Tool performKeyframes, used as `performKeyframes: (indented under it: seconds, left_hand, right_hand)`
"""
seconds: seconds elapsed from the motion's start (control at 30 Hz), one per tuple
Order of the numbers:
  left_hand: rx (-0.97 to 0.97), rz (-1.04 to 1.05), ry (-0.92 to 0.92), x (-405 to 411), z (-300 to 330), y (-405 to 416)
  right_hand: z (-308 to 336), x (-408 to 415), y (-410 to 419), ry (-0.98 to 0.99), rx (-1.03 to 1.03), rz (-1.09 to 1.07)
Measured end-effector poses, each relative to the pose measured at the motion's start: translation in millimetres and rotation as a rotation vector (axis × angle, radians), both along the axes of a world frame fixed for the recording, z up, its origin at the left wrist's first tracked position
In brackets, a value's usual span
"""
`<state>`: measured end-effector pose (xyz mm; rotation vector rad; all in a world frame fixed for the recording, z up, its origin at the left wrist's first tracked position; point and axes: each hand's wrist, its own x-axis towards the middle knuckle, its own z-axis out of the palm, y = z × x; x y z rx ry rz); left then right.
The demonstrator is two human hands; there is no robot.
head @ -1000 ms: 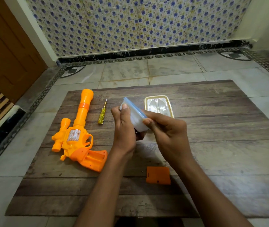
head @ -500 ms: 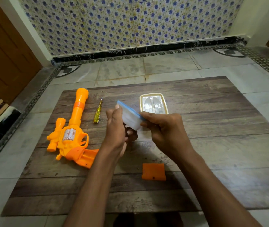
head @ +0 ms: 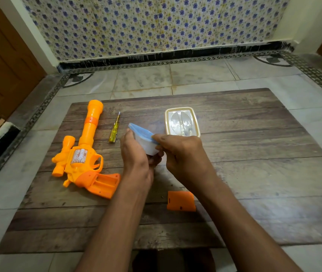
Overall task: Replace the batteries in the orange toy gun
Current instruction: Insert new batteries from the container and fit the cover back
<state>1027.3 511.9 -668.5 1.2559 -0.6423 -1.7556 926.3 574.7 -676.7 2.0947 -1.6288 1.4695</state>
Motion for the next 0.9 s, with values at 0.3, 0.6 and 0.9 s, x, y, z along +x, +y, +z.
performKeyframes:
  seconds: [0.3, 0.6, 0.9]
  left_hand:
    - [-0.113, -0.047, -0.121, 8.3, 1.0, -11.7]
    - [-0.119, -0.113, -0.147, 10.8, 3.4, -13.3]
    - [-0.154, -0.319, -0.168, 28.0, 7.2, -4.5]
  right_hand:
    - [2.4, 4.7, 3.1, -0.014, -0.036, -0.051]
    - [-1.8, 4.1, 2.0, -0.011, -0.057, -0.106]
    - [-0.4, -18.2, 2.5, -0.045, -0.105, -0.3]
